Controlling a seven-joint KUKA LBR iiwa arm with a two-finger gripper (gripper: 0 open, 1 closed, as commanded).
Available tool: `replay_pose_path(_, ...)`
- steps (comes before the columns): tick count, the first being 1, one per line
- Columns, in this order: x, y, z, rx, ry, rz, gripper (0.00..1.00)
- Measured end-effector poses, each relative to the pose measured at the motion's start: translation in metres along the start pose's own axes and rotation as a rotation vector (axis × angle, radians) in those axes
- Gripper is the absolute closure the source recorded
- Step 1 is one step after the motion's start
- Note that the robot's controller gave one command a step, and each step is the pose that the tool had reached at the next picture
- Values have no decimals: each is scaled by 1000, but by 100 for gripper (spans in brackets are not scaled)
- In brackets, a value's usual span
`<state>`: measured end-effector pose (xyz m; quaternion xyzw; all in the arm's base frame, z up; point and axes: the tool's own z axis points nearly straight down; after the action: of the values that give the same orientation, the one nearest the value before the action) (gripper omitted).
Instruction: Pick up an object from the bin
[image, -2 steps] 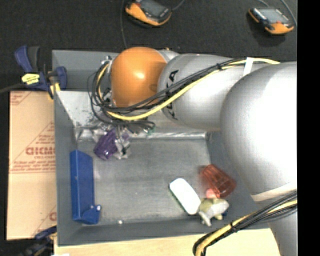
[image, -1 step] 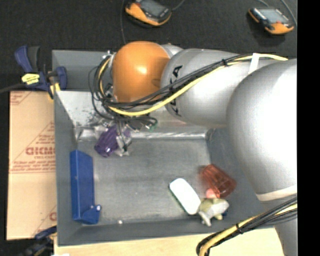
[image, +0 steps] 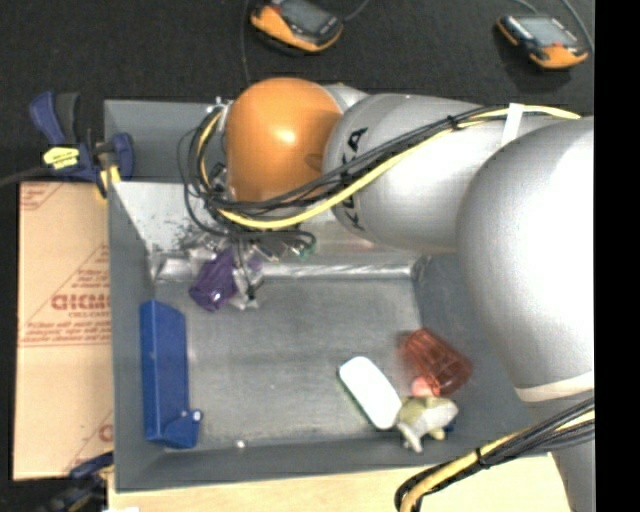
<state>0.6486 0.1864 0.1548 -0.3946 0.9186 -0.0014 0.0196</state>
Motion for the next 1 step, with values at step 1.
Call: replay_pose_path(1, 0, 0, -9, 0, 1, 2, 100)
